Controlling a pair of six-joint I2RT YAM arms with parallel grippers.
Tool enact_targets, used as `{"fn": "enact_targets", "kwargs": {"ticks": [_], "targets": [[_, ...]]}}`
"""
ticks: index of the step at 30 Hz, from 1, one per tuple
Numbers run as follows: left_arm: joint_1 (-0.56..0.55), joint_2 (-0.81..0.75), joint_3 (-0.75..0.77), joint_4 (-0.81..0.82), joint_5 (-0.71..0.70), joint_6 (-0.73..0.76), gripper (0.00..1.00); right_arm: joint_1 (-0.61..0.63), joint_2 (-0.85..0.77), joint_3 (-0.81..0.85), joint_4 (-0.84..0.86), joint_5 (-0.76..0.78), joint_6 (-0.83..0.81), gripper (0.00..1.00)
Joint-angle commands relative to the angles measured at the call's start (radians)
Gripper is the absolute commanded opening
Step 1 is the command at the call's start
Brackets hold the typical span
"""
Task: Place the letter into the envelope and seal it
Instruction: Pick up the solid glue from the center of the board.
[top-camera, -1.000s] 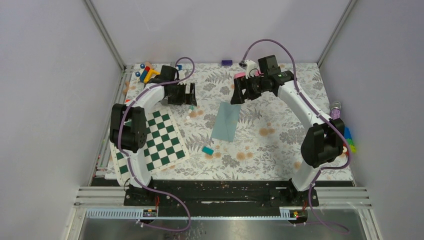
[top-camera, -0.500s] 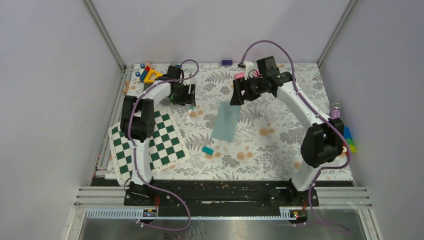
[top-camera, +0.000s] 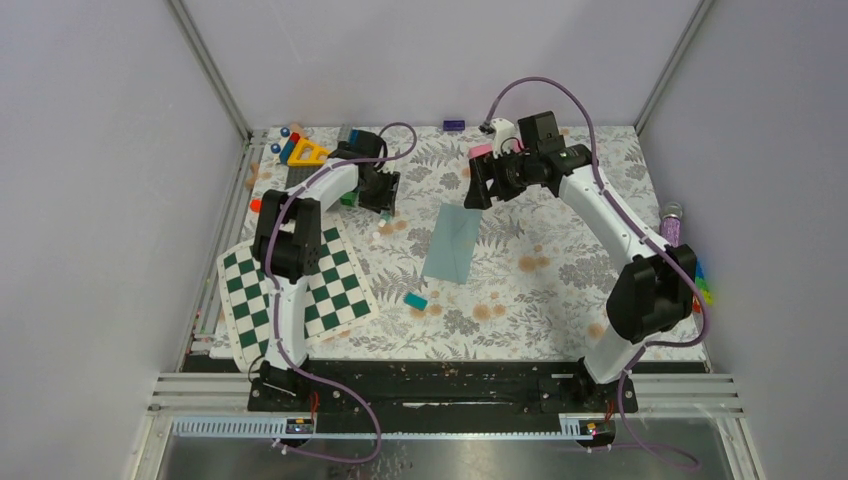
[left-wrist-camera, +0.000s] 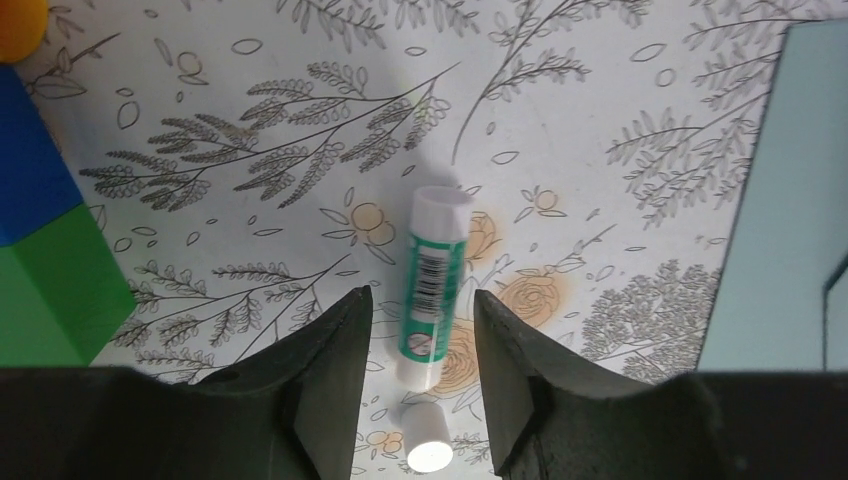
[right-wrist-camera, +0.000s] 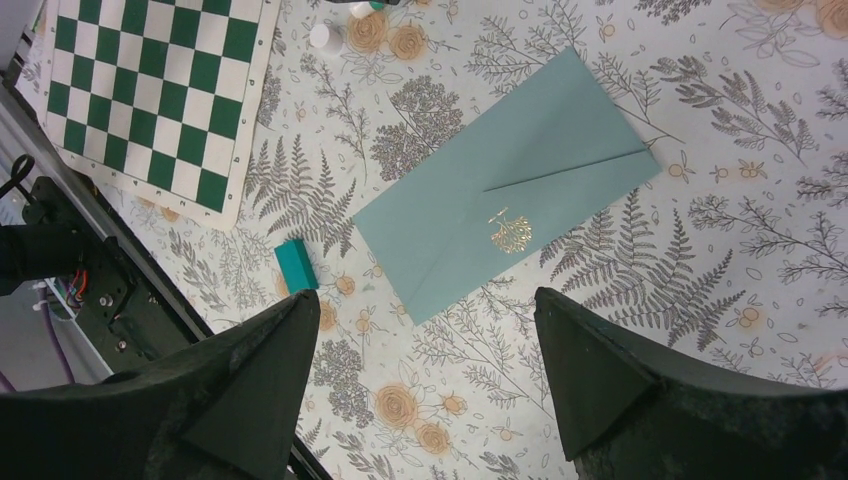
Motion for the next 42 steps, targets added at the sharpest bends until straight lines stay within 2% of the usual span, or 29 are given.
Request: {"fn": "enact_targets", "kwargs": {"ticks": [1,4,10,17,23,27,31,35,42], "targets": [[0.0,0.002,0.024,-0.033,-0.084,0.023,0.44,0.004,-0.07,-0.001,0.014,0.016,-0.022,0.86],[0.0,0.0,0.014,-0.04,-0.106,0.033,0.43,0.005,-0.077,-0.004,0.015,0.014,-0.022,0.86],[-0.004,0.004,0.011,-0.049,-0.08,0.042,0.28,0.005,-0.084,-0.007,0.014,0.013,-0.016,0.86],[-0.009,0.001,0.007,-0.054,-0.043,0.058,0.0,-0.002,-0.094,-0.008,0.014,0.016,0.0,0.86],[-0.011,-0.109,-0.001,-0.026,0.098,0.12,0.0,-0.047,-0.071,0.028,-0.023,-0.018,0.072,0.87],[-0.041,-0.253,-0.055,0.035,0.13,0.213,0.0,-0.101,-0.016,0.06,-0.049,-0.154,0.231,0.86],[-0.118,-0.406,-0.149,0.096,0.135,0.328,0.0,-0.111,0.05,0.056,-0.047,-0.282,0.35,0.83],[-0.219,-0.493,-0.226,0.125,0.118,0.407,0.0,-0.111,0.104,0.017,0.018,-0.364,0.466,0.77],[-0.383,-0.538,-0.279,0.15,-0.101,0.451,0.0,-0.11,0.114,-0.124,0.245,-0.476,0.676,0.7]]}}
